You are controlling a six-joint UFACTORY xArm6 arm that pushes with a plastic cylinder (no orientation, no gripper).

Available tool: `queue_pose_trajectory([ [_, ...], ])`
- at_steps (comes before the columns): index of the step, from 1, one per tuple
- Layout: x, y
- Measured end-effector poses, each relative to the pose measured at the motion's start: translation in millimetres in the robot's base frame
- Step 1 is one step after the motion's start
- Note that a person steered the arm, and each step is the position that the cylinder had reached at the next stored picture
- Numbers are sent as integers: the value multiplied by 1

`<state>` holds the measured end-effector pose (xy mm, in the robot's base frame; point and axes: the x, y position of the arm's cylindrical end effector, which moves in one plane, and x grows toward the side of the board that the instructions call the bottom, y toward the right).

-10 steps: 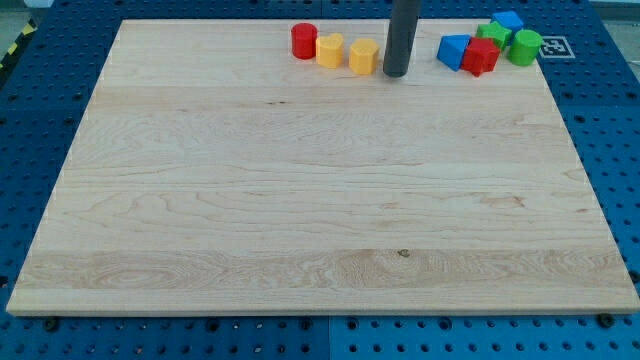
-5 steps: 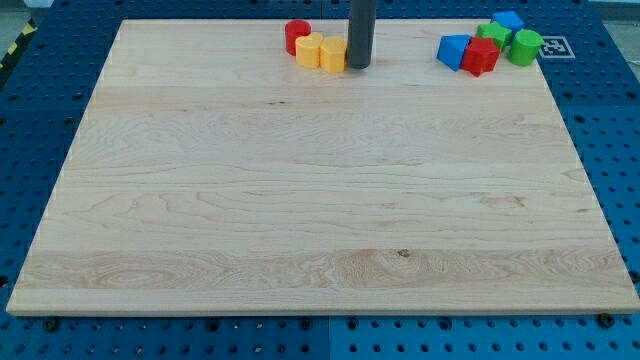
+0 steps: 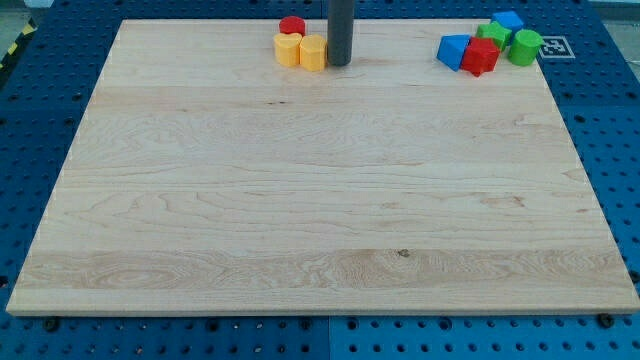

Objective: Move yellow hexagon right to the yellow heart

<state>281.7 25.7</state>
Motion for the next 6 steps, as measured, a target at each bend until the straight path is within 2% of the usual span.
queue_pose_trajectory([
  [3, 56, 2],
  [5, 56, -39],
  [6, 55, -40],
])
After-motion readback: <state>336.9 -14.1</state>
